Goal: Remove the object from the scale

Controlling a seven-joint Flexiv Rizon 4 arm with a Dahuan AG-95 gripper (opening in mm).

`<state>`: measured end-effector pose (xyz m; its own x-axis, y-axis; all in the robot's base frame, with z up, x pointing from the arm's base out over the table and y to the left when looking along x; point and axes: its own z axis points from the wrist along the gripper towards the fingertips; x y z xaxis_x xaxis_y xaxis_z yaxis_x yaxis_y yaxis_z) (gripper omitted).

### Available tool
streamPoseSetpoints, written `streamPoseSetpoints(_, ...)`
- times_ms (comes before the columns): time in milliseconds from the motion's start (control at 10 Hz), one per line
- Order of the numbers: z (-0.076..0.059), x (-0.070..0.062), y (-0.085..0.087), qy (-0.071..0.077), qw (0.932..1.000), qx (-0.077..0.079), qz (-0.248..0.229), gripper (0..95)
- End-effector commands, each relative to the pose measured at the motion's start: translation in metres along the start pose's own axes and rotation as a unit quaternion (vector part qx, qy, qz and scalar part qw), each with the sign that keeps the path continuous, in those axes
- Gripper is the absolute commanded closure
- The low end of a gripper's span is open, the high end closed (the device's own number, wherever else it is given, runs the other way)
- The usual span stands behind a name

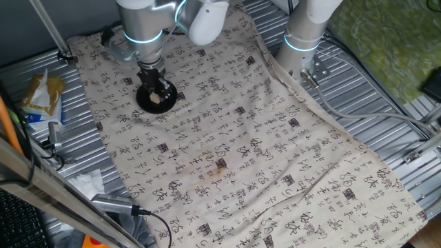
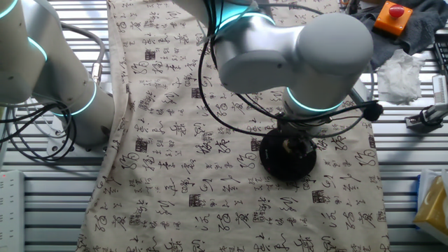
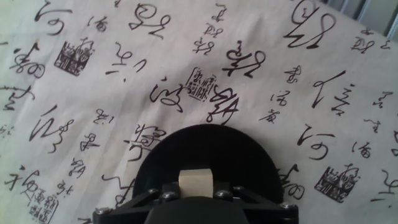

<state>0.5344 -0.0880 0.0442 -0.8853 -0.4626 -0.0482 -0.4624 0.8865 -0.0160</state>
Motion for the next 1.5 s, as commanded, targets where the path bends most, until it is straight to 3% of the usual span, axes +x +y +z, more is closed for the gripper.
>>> streamPoseSetpoints(100,-0.002,-0.004,-0.002,0.000,0.9999,-0.004,0.013,95.0)
streamPoseSetpoints(500,-0.033,-0.022,0.015,0.008,0.9972,-0.008,0.074,95.0)
streamPoseSetpoints(700,-0.052,-0.043,0.038,0.010,0.9936,-0.008,0.112,95.0)
streamPoseSetpoints(1100,-0.054,-0.076,0.086,0.006,0.9868,-0.008,0.162,95.0)
streamPoseSetpoints(1500,-0.047,-0.098,0.126,0.002,0.9805,-0.007,0.196,95.0)
